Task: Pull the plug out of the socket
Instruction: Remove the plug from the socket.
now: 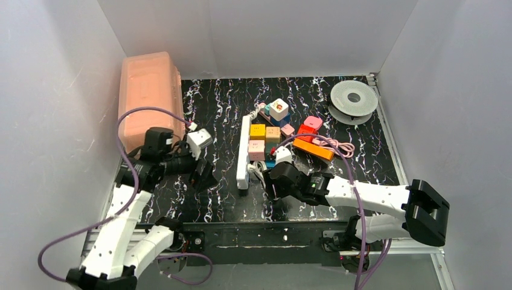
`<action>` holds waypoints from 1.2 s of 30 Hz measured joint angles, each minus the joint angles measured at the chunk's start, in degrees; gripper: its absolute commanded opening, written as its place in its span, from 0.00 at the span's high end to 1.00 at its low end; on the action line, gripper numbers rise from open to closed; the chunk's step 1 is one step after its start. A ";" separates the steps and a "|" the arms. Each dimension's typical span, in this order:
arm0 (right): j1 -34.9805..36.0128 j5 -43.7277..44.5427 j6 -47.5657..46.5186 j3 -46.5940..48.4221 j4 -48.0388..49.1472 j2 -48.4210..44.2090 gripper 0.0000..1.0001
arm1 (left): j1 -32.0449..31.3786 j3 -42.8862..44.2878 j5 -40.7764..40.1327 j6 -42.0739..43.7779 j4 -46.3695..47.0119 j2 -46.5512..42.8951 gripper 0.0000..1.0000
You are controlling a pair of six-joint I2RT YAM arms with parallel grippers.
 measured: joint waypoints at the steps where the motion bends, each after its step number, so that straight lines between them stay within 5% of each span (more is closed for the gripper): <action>1: 0.00 0.55 -0.70 0.20 0.85 -0.07 0.26 | -1.68 -0.31 -1.05 -1.49 1.14 1.05 0.00; 11: 0.02 5.79 -14.03 -2.05 18.49 3.63 0.38 | -14.91 -1.14 -11.19 -16.68 14.36 14.03 0.00; 24: 0.02 8.52 -24.09 -2.36 34.18 17.33 0.43 | -16.76 -11.50 -12.63 -30.64 27.74 17.42 0.00; 26: 0.02 8.55 -24.37 -2.36 35.91 18.78 0.51 | -16.87 -13.94 -12.66 -32.04 29.14 16.61 0.00; 31: -0.04 9.75 -25.33 -2.38 39.56 21.51 0.90 | -17.73 -18.25 -12.85 -34.75 32.72 14.08 0.00; 36: 0.11 9.46 -25.22 -2.40 40.46 21.46 0.99 | -18.80 -18.75 -13.14 -36.09 37.46 14.51 0.00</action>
